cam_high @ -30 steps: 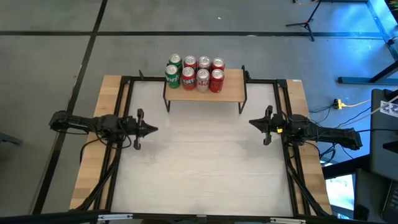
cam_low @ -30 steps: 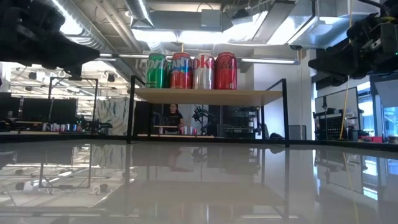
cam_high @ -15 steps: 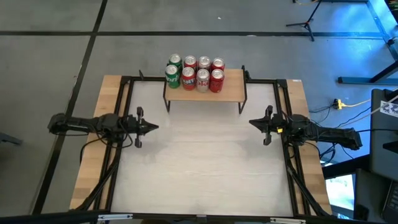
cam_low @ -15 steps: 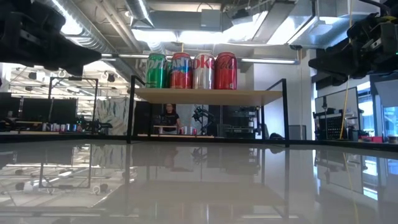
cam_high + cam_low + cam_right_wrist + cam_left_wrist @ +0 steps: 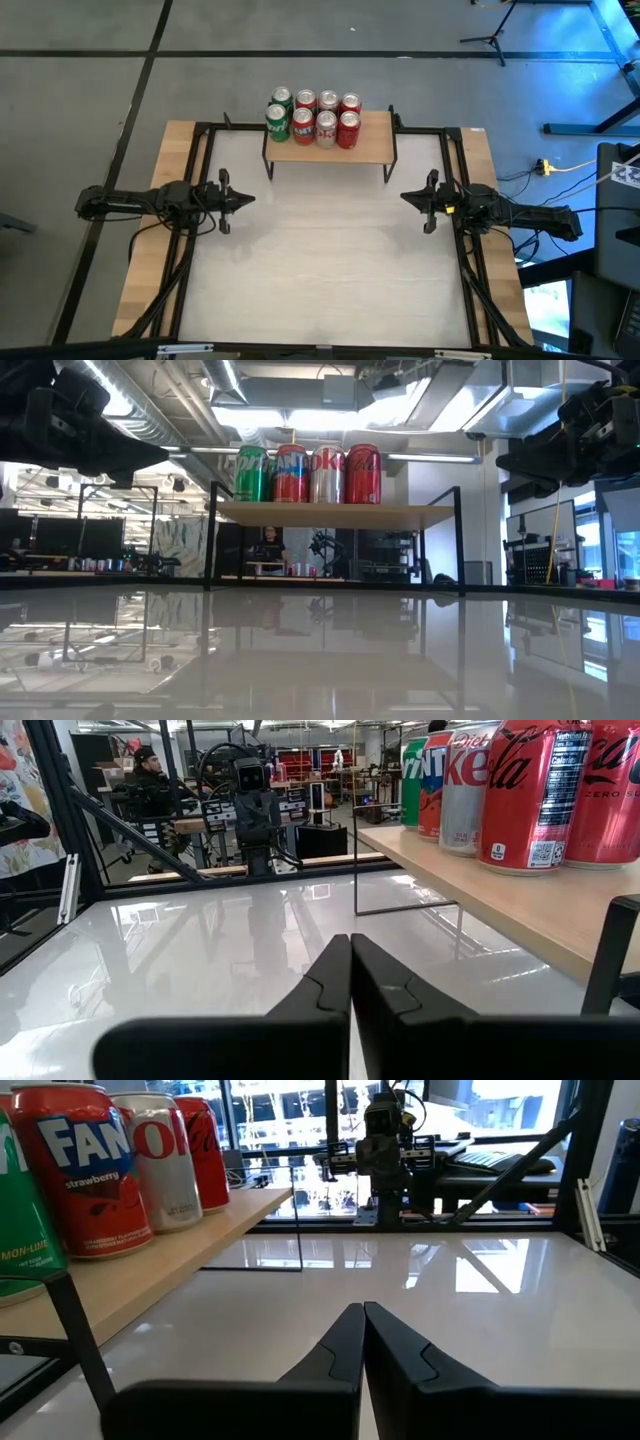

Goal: Place canned beverage on shelf
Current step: Return to Home Position

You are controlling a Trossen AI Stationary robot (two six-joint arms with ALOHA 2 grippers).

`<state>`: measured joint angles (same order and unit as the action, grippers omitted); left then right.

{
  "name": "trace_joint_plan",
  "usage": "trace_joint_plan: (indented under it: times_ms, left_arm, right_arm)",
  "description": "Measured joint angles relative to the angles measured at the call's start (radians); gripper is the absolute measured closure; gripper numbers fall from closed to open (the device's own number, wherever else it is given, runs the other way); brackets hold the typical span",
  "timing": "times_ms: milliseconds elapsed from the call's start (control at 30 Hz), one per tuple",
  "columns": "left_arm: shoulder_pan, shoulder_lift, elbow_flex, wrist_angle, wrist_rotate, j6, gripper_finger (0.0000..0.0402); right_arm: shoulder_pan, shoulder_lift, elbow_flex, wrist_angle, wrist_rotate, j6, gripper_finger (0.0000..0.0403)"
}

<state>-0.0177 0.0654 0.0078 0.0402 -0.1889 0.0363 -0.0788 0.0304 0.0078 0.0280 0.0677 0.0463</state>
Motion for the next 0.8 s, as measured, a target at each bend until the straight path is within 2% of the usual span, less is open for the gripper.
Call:
trace_joint_plan:
  times_ms: [800]
  left_arm:
    - [0.000,0.000,0.000,0.012,-0.009,-0.017,0.0398]
  right_arm:
    - [0.000,0.000,0.000,0.000,0.000,0.000,0.0398]
